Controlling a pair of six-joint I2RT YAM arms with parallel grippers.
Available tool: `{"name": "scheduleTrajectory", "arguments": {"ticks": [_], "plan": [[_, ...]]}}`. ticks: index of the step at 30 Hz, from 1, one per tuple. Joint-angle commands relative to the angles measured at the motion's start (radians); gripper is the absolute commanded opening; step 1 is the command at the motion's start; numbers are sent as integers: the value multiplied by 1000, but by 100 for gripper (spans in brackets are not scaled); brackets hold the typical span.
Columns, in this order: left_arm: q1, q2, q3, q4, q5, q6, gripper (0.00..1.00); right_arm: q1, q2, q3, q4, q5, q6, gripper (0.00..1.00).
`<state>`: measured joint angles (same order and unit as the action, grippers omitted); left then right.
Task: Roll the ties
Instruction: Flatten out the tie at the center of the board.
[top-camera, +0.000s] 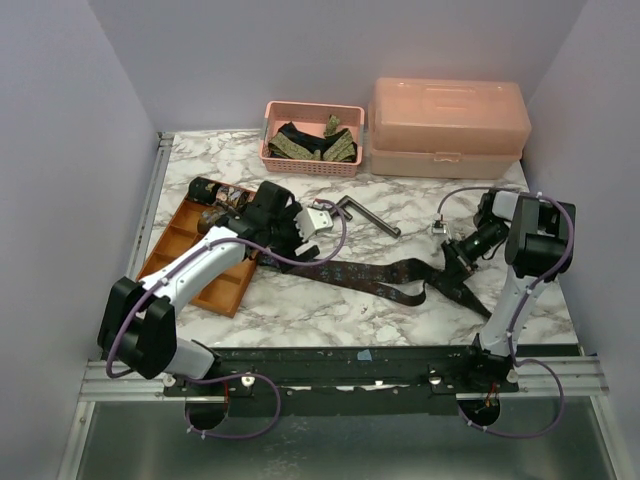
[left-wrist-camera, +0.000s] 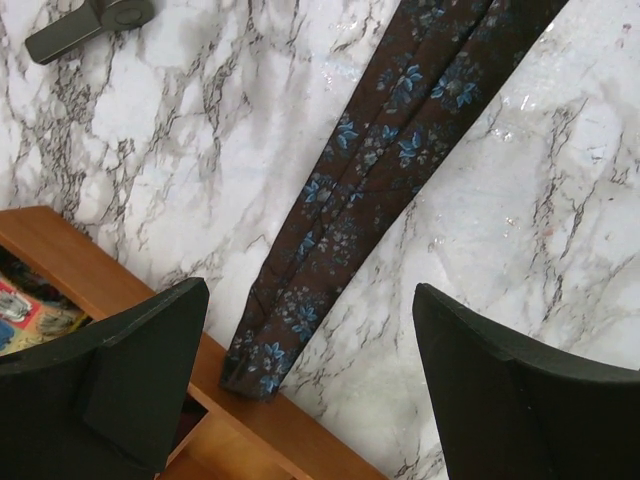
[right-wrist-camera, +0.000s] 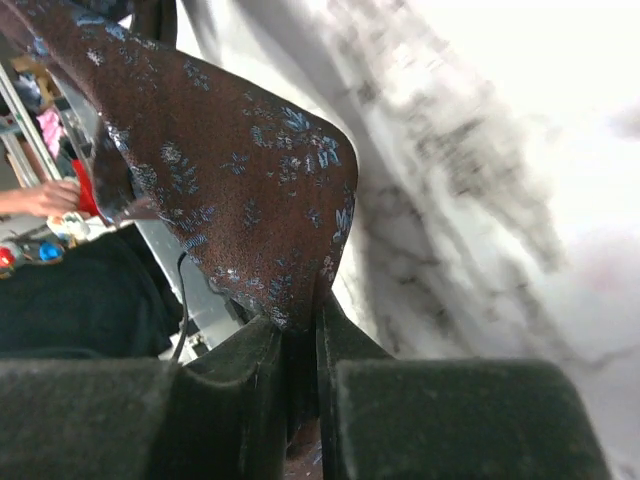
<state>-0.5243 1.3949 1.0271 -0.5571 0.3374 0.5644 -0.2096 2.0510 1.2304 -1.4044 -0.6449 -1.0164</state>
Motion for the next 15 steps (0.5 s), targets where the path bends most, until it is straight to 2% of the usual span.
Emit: {"name": "scheduleTrajectory", "arguments": {"ticks": [1,3,8,10,15], "plan": [[-52,63,53,51,58,-17,86,-2,102,98,-19,-64,104,24],[-95,109,79,85,39,-4,86,-2,126,129,-18,-25,116,44],[-179,258,169,108,-44,27,86,-28,102,187,-16,111,135,74],[-194,296,192,117,-66,28,86,-54,71,220,-16,151,143,82],[-207,340,211,125,-86,14,86,-117,-18,308,8,233,178,87]]}}
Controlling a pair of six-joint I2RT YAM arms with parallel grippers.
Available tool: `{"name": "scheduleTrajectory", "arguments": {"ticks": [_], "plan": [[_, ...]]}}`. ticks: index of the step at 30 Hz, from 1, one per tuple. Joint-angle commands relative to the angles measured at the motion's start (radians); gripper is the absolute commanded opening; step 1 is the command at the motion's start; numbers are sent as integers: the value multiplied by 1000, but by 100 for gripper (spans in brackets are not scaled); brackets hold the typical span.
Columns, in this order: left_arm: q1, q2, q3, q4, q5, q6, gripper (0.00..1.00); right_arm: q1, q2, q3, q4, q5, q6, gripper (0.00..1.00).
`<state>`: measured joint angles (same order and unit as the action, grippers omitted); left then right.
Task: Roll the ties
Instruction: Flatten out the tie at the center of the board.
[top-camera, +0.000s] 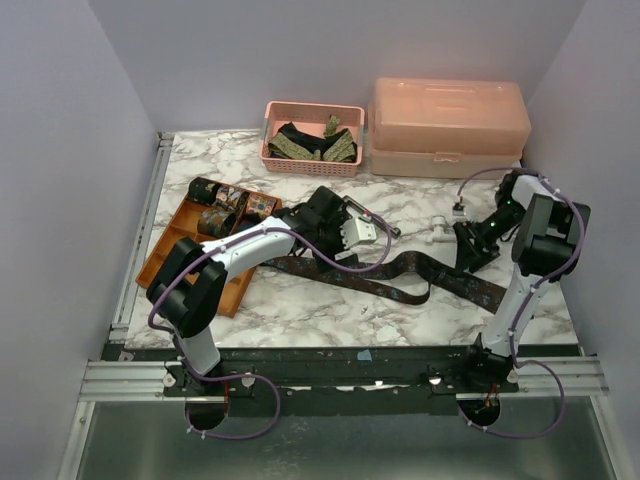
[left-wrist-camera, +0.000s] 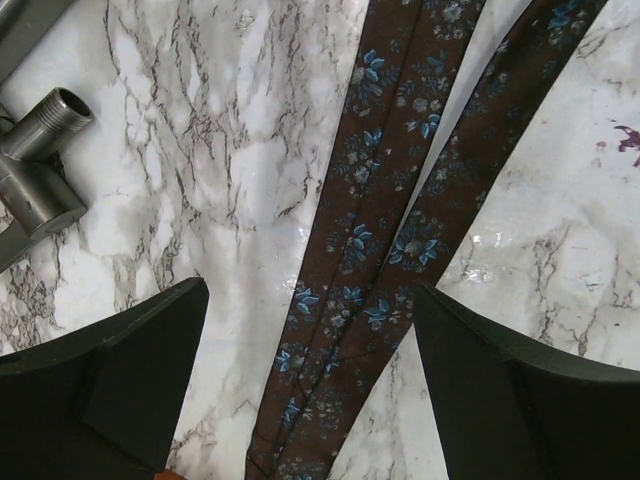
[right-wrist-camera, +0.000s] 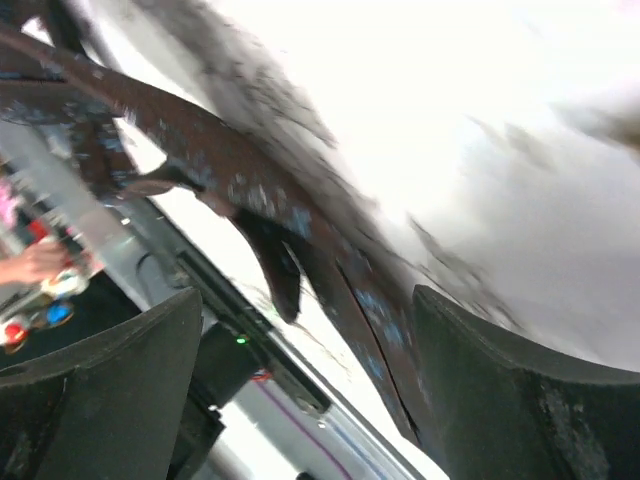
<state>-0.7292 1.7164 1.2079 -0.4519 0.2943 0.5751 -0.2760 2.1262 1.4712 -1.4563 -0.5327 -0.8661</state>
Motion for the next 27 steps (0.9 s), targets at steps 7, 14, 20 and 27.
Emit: {"name": "scheduleTrajectory", "arguments": {"ticks": [7,14,20,27], "plan": [[-7,23,-12,39,-88,41,85,-59,-298,-54,120,137,19,70],[8,21,-44,-7,-132,80,82,-53,-332,-215,241,136,146,58],[62,27,-46,-61,-146,98,78,-54,-332,-350,402,302,194,51],[79,-9,-90,-87,-139,118,72,-143,-210,-310,486,480,30,43]]}}
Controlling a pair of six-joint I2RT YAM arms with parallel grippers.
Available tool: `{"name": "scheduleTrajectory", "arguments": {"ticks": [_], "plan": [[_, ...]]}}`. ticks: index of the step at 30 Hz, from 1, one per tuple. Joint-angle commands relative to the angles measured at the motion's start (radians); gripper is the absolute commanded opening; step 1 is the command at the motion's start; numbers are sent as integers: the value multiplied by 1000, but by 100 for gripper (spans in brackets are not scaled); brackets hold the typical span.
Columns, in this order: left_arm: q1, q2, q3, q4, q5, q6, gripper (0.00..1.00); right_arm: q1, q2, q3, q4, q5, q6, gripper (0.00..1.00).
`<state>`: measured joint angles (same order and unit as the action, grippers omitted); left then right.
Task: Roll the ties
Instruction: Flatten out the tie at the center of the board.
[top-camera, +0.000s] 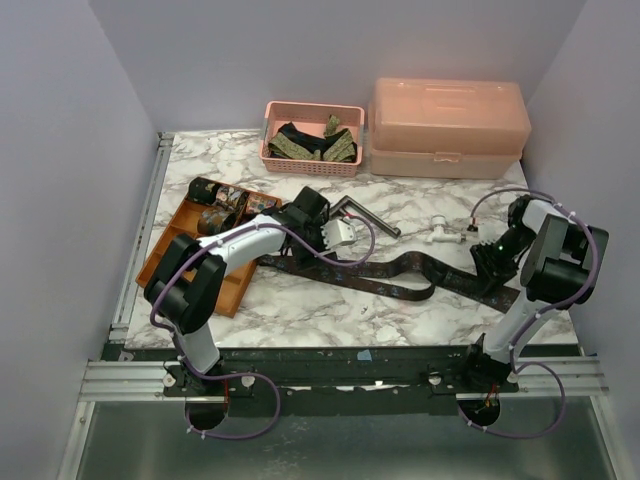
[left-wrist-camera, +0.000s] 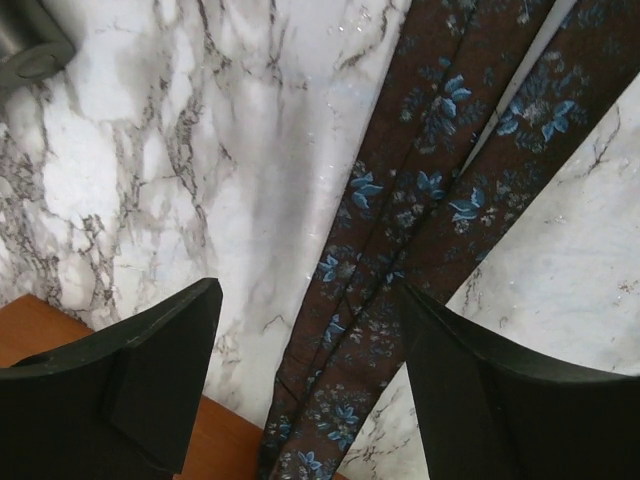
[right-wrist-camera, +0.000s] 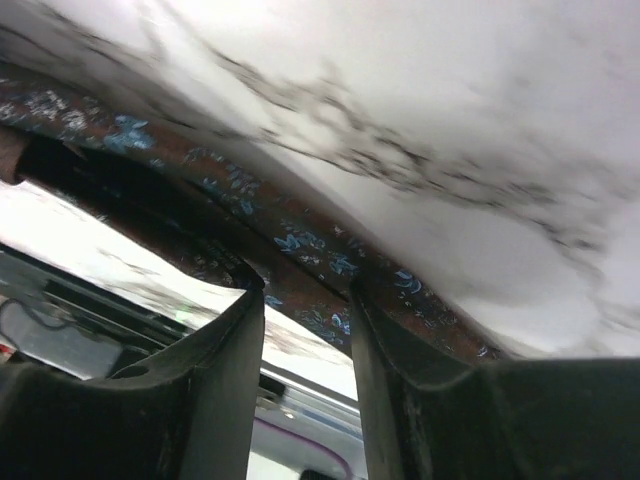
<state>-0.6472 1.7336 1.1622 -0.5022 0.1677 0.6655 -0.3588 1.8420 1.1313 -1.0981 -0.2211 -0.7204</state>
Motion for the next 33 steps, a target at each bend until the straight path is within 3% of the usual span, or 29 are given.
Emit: {"name": "scheduleTrajectory", "arguments": {"ticks": [1,10,12,14,19,23,28,33], "plan": [[-1,-34,-57,-36,-13,33,71,-73,87,44,132,191,-153,42],[13,-85,-139,-28,-7,108,55,-85,113,208,97,279,-387,36],[15,-99,-140,-16,10,116,57,-85,101,241,64,268,-412,37],[15,-104,-127,-1,26,120,66,-85,84,279,4,228,-421,40],[17,-78,-59,12,108,95,67,-76,0,310,-117,30,-429,47],[10,-69,-47,34,184,112,63,2,-72,275,-152,-113,-365,49],[-18,-62,-102,75,158,207,49,145,-106,220,-90,-204,-227,50],[-47,-51,-131,78,121,264,48,251,-63,212,-71,-273,-134,51]]}}
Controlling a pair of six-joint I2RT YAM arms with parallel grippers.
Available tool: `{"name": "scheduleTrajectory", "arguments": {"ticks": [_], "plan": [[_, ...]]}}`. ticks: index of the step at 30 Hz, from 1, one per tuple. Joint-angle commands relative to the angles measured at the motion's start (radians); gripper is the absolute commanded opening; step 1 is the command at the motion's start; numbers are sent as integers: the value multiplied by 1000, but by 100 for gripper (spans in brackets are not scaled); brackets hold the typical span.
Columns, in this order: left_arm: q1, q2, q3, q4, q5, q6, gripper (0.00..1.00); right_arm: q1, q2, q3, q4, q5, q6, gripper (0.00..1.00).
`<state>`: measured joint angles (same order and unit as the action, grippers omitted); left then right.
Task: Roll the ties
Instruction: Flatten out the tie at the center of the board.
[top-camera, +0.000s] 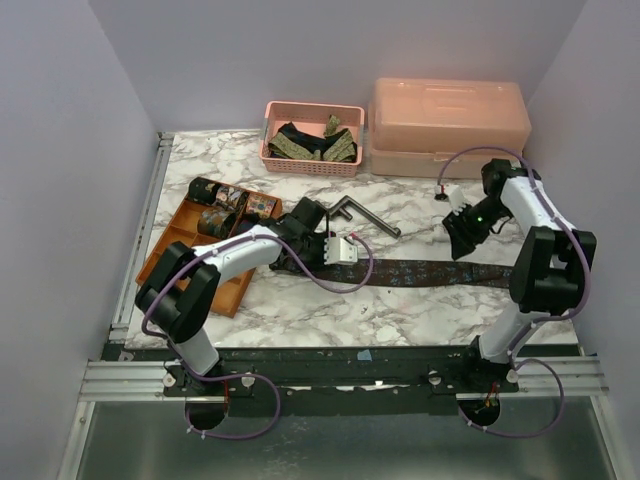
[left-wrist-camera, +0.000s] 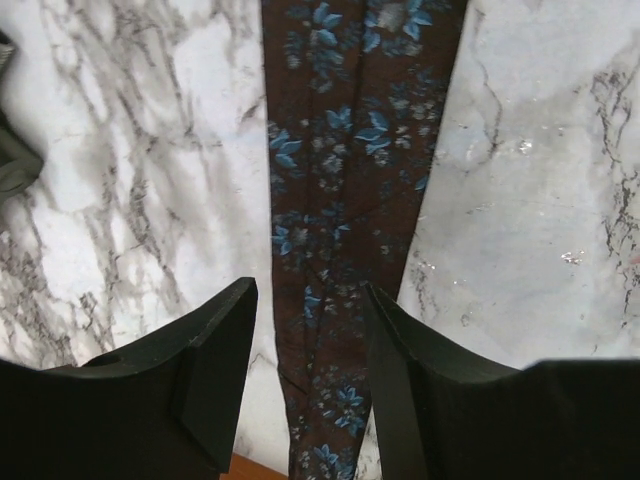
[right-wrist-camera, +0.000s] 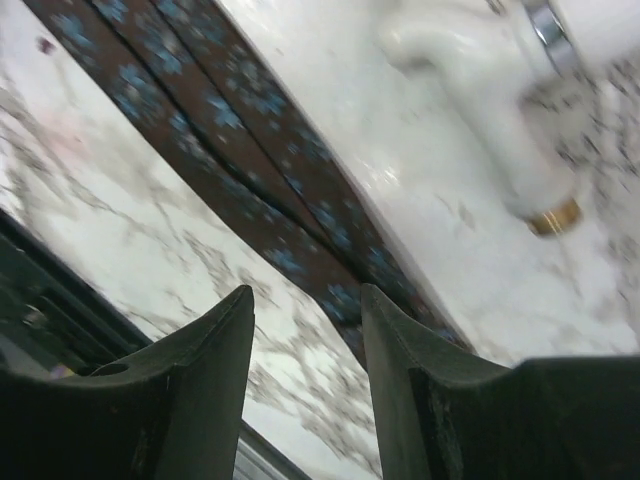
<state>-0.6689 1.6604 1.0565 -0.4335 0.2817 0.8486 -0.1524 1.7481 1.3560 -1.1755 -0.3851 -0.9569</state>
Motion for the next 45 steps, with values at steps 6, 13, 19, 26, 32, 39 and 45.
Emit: {"name": "scheduleTrajectory", "arguments": {"ticks": [6,13,19,26,32,39,45], "plan": [[-51,17,-61,6,-19,109,53,151,-20,-150,94,-123,130,51],[-41,-67,-84,20,7,29,58,280,-43,-236,221,-97,205,51],[13,-214,-122,39,59,-126,65,392,-70,-263,307,-52,257,49],[135,-344,-90,3,145,-424,72,535,-87,-260,407,-24,348,49],[227,-415,-90,-32,182,-527,74,620,-84,-321,494,40,368,47],[383,-388,-84,-68,204,-551,74,670,-75,-417,607,149,372,39],[409,-380,-75,-68,215,-542,73,677,-102,-451,626,185,349,11]]}}
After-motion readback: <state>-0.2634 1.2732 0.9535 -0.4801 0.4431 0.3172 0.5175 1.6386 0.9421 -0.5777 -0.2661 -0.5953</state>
